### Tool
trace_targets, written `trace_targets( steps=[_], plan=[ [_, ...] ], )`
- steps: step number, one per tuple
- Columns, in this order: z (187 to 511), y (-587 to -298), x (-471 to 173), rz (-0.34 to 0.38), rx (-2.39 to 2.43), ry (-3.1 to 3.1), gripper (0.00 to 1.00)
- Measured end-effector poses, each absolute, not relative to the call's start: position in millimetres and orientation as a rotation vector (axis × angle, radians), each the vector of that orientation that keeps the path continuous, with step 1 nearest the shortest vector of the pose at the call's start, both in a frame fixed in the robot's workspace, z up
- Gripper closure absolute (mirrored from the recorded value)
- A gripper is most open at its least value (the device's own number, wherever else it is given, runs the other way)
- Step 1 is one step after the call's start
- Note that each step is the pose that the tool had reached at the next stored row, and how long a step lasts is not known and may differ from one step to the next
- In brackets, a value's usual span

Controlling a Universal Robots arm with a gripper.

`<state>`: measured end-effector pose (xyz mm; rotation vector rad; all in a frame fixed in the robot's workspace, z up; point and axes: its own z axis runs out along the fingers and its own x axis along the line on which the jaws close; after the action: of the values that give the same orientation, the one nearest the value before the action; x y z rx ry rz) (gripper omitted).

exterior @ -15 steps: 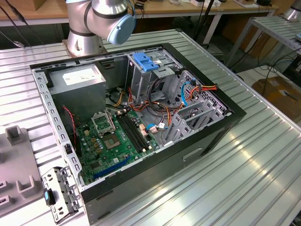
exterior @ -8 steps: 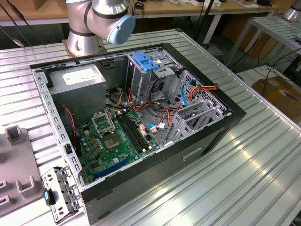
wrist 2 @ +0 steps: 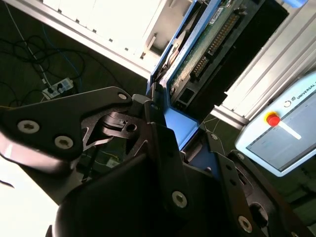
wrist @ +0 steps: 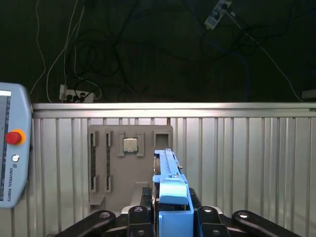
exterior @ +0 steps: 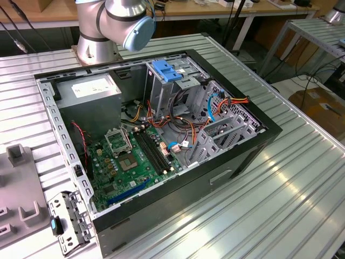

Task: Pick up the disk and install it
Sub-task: 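Pick up the disk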

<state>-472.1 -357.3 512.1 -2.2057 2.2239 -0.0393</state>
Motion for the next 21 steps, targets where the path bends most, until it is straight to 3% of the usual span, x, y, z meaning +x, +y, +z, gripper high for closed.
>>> trace_targets(
  steps=[21],
  plan=[
    [521.9, -357.2, -469.2, -0.038, -2.206, 2.224, 0.63]
  ],
)
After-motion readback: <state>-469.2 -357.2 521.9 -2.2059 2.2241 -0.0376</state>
